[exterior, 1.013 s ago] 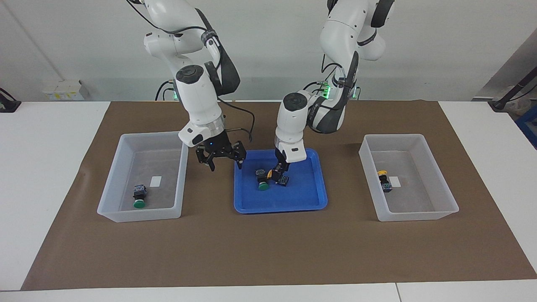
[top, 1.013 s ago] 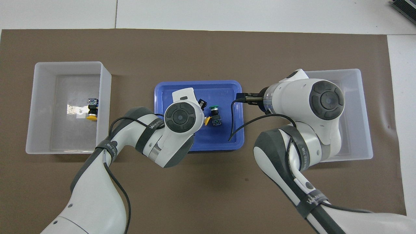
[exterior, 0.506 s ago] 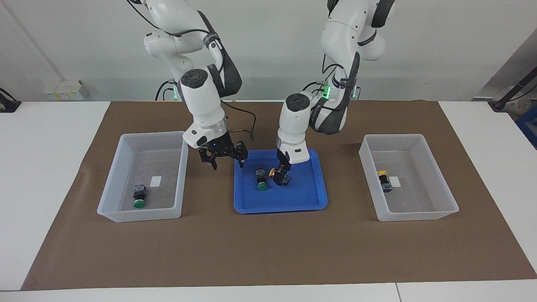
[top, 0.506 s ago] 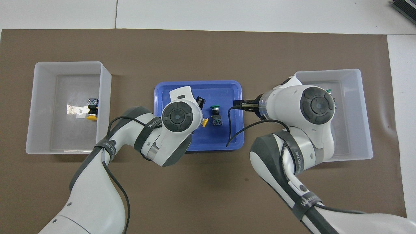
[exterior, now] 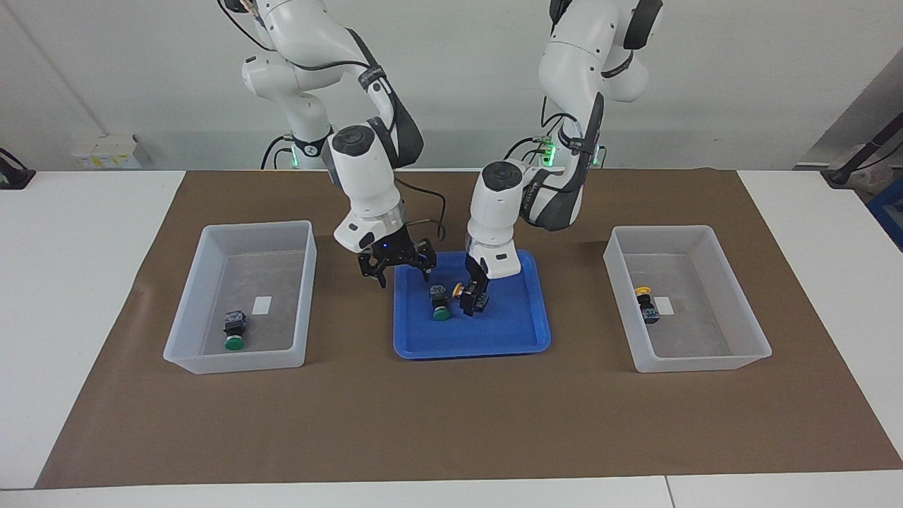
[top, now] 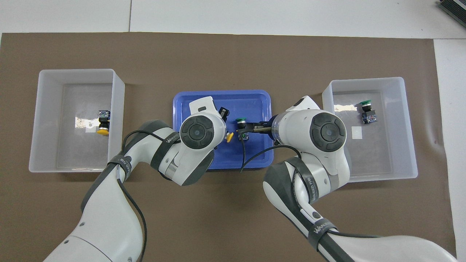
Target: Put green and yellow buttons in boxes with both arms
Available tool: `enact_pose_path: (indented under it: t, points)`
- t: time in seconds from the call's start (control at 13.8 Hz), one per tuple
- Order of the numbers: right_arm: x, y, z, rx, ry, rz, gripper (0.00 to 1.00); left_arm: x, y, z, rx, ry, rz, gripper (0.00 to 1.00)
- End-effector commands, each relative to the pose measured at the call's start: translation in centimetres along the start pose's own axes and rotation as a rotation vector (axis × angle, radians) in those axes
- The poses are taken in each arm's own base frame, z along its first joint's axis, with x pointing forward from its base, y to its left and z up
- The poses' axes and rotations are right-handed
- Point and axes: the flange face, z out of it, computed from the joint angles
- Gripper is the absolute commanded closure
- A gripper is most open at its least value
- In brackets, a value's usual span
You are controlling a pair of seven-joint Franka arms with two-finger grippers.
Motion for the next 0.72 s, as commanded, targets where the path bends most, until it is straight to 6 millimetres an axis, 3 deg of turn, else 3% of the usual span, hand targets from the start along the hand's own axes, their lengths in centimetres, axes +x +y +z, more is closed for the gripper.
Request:
enact_pose_path:
  t: [0.0,0.36,0.58,0.65]
  points:
    - [-0.6,-1.0,1.6,0.026,0.012,0.004,0.00,0.0,-0.6,0.4,-0.023,0.010,0.002,0.30]
    - [-2.1,-1.2,3.9,0.037,0.032,-0.012,0.00,0.2,-0.5,0.3,-0.015,0.013,0.006,0.71]
    - [-2.5,-1.0,4.4,0.033,0.022,-0.014,0.00,1.4,0.4,-0.5,-0.012,0.038,0.013,0.89]
    - [-2.7,-1.2,4.5,0.034,0.018,-0.017,0.00,2.7,0.8,-0.9,0.004,0.054,0.011,0.93]
